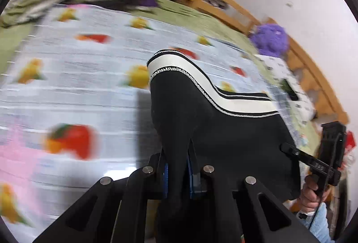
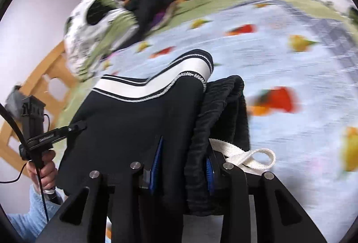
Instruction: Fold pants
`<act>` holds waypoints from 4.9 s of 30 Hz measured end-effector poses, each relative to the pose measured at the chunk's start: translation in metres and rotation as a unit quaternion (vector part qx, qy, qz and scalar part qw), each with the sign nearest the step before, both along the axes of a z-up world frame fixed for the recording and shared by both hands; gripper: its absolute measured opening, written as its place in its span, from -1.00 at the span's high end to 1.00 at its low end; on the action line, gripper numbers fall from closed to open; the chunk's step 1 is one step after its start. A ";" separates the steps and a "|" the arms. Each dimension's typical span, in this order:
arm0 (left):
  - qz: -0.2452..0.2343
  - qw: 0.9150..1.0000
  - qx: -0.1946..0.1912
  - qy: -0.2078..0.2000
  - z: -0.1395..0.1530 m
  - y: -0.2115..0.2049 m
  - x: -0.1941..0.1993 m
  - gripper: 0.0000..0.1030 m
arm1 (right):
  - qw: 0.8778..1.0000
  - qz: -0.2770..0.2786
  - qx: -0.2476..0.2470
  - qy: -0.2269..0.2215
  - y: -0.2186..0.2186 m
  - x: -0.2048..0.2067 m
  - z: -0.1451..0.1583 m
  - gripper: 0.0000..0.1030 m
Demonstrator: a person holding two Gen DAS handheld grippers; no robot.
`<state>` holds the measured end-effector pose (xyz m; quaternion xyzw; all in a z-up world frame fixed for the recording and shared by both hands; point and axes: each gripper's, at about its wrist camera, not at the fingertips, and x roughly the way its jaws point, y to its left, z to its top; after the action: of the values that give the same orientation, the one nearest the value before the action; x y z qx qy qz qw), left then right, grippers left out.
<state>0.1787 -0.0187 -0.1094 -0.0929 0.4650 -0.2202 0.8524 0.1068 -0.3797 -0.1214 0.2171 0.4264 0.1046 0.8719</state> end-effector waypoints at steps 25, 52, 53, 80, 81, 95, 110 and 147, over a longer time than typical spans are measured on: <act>0.084 0.990 0.109 -0.044 -0.005 0.085 -0.023 -0.07 | 0.970 0.040 -0.240 0.027 0.123 0.096 -0.015 0.36; 0.004 0.989 0.140 -0.041 -0.037 0.036 -0.116 -0.10 | 0.987 0.026 -0.149 -0.047 0.100 -0.028 0.005 0.54; 0.013 0.991 0.128 -0.038 -0.042 0.042 -0.122 -0.12 | 0.986 0.035 -0.157 -0.040 0.106 -0.033 -0.006 0.54; 0.038 0.988 0.130 -0.069 -0.058 0.068 -0.154 0.63 | 0.985 0.021 -0.162 -0.061 0.120 -0.062 -0.034 0.32; 0.036 0.989 0.128 -0.069 -0.055 0.070 -0.157 0.52 | 0.983 0.026 -0.169 -0.060 0.121 -0.062 -0.033 0.33; 0.034 0.991 0.080 -0.097 -0.007 0.048 -0.120 0.18 | 0.986 0.014 -0.147 -0.076 0.123 -0.055 -0.014 0.04; 0.084 0.988 0.097 -0.092 -0.044 0.039 -0.121 0.13 | 0.982 -0.025 -0.158 -0.103 0.139 -0.061 -0.040 -0.32; 0.094 0.982 0.067 -0.149 0.107 0.041 -0.175 0.20 | 0.979 -0.036 -0.144 -0.142 0.115 -0.126 0.107 -0.72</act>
<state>0.0037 0.0222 -0.0024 -0.0448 0.3357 -0.1191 0.9333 -0.0196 -0.2648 -0.0144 0.0871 0.3005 0.0406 0.9489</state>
